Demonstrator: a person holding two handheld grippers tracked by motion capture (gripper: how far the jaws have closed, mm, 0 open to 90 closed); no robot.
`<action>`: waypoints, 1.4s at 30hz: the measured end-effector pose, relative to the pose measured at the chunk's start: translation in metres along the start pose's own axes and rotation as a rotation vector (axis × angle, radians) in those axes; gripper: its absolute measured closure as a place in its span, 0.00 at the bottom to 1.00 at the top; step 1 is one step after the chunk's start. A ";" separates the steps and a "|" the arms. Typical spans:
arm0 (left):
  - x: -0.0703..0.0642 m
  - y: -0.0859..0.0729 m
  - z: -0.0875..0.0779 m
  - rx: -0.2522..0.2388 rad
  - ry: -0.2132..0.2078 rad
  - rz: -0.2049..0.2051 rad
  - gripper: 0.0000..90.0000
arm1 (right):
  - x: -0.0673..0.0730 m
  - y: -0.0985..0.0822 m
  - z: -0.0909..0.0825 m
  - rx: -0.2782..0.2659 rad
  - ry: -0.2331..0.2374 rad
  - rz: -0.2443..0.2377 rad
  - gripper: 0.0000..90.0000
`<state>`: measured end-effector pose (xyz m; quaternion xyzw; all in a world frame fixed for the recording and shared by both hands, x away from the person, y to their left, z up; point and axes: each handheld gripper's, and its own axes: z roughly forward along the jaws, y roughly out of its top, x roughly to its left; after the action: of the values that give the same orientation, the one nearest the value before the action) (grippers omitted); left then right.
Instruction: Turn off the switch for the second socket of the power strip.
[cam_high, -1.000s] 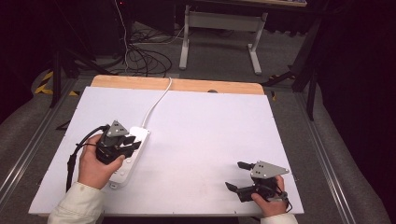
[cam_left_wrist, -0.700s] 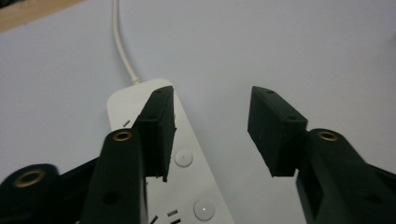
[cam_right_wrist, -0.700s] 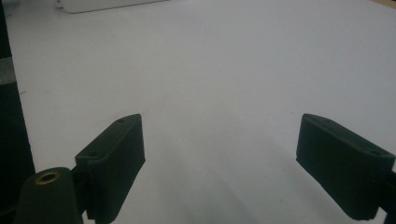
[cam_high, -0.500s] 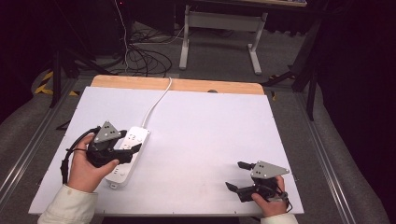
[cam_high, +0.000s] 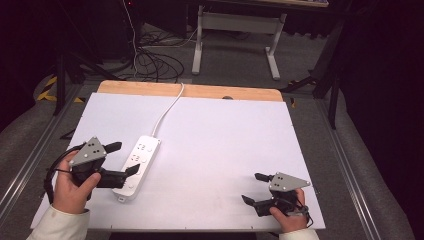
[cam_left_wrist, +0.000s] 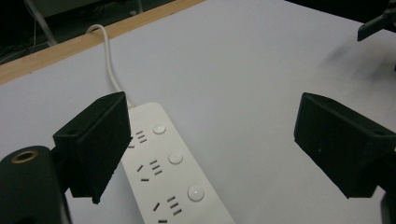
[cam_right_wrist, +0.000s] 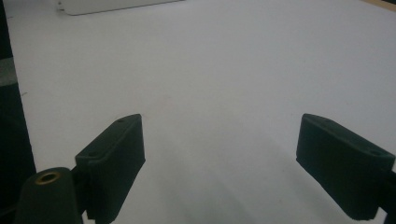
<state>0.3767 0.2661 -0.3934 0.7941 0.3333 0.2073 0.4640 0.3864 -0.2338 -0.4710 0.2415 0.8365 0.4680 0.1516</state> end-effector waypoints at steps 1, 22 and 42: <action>0.001 -0.002 -0.001 -0.002 -0.002 0.008 0.13 | 0.000 0.000 0.000 0.000 0.000 0.000 0.18; 0.001 -0.050 -0.019 -0.068 0.058 0.023 0.10 | 0.000 0.000 -0.001 -0.005 0.002 0.004 0.18; 0.008 -0.103 -0.035 -0.103 0.041 -0.032 0.09 | -0.001 0.000 -0.002 -0.014 0.000 0.010 0.17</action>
<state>0.3254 0.3284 -0.4670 0.7594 0.3445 0.2329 0.5005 0.3858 -0.2358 -0.4698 0.2448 0.8318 0.4747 0.1511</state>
